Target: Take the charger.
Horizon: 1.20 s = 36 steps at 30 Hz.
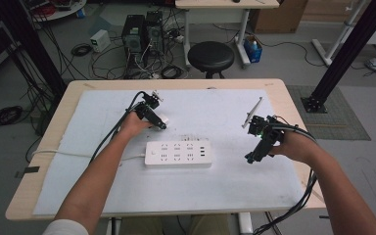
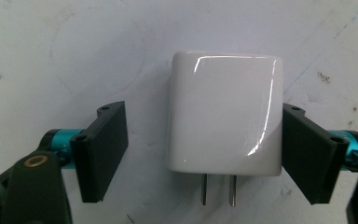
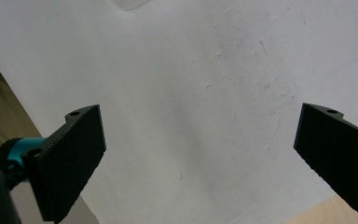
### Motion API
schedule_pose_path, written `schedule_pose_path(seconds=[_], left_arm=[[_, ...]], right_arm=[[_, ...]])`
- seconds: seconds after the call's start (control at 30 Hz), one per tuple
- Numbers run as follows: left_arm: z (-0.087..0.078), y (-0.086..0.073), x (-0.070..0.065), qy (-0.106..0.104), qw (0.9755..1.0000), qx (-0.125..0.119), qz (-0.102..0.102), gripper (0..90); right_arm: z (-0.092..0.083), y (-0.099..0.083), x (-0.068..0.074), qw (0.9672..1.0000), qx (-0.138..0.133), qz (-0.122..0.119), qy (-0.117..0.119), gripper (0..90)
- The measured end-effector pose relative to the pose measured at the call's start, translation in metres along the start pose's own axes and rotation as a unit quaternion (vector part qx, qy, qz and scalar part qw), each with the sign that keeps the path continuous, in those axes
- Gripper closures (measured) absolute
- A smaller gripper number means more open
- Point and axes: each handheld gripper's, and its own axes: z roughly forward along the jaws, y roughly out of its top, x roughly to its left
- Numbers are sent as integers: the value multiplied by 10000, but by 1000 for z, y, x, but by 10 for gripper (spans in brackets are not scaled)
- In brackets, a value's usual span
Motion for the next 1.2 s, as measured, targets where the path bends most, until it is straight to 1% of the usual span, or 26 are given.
schedule_pose_path(seconds=[0.03, 0.07, 0.1, 0.13, 0.23, 0.27, 0.33, 0.4, 0.43, 0.5, 0.57, 0.63, 0.67, 0.7, 0.73, 0.77, 0.83, 0.87, 0.9, 0.93, 0.97, 1.07, 1.13, 1.2], left_arm=[[1, 0, -1, 31, 10000, -7, -11, 217], [1, 1, -1, 55, 10000, 25, 49, 218], [1, 1, -2, 65, 10000, 9, 69, 225], [0, 1, -1, 65, 9999, -1, 140, 253], [-3, 1, -3, 7, 9996, -66, 260, 386], [-3, 1, -5, 45, 9996, -69, 281, 422], [-3, 1, -5, 54, 9996, -71, 286, 422], [-3, 0, -7, 85, 9992, -78, 376, 424], [-3, 0, -7, 85, 9992, -78, 376, 424], [-5, 0, -9, 206, 9983, -77, 542, 424], [-8, 0, -10, 168, 9984, -164, 512, 425], [-8, 0, -10, 168, 9984, -164, 512, 425], [-12, 1, -11, 184, 9980, -173, 585, 425], [-14, 1, -12, 168, 9980, -202, 576, 425], [-17, 1, -12, 148, 9980, -242, 566, 425], [-20, 1, -12, 141, 9979, -292, 554, 425], [-28, 1, -14, 140, 9977, -383, 548, 425], [-28, 1, -14, 140, 9977, -383, 548, 425], [-38, 1, -16, 142, 9971, -489, 561, 425], [-43, 0, -18, 147, 9969, -541, 554, 425], [-48, 0, -18, 123, 9966, -594, 557, 425], [-63, -2, -23, 58, 9955, -758, 571, 425], [-73, -4, -29, 62, 9947, -777, 664, 425], [-82, -7, -34, 57, 9944, -807, 685, 424]], right_arm=[[0, 0, -1, 10000, -6, -30, 3, 14], [0, 0, -1, 10000, -12, -22, 4, 14], [0, 0, -1, 10000, -5, -18, -6, 14], [1, 0, -1, 10000, 0, -13, 0, 14], [1, 1, -1, 10000, 14, -8, 3, 14], [1, 1, -1, 10000, 10, -16, 9, 14], [1, 2, 0, 10000, 18, -16, -2, 14], [2, 2, 1, 10000, 36, -39, -4, 14], [2, 2, 1, 10000, 36, -39, -4, 14], [1, 2, 2, 10000, 25, -28, -33, 14], [1, 2, 2, 10000, -10, -24, -26, 14], [0, 1, 2, 10000, 4, 14, -8, 14], [0, 1, 2, 10000, 4, 14, -8, 14], [-1, -1, 1, 9999, 18, 130, 34, 16], [-1, -1, 1, 9999, -3, 102, 5, 16], [-2, -2, 2, 9999, -17, 143, -12, 16], [-3, -2, 2, 9999, -43, 136, -53, 17], [-3, -2, 2, 9999, -43, 136, -53, 17], [-3, -3, 3, 9999, -51, 145, -65, 16], [-3, -3, 4, 9999, -75, 94, -70, 17], [-3, -2, 5, 9999, -75, 131, -74, 17], [-3, -2, 6, 9998, -98, 131, -86, 17], [-4, -3, 8, 9998, -111, 121, -96, 17], [-4, -3, 9, 9998, -132, 109, -109, 17]])
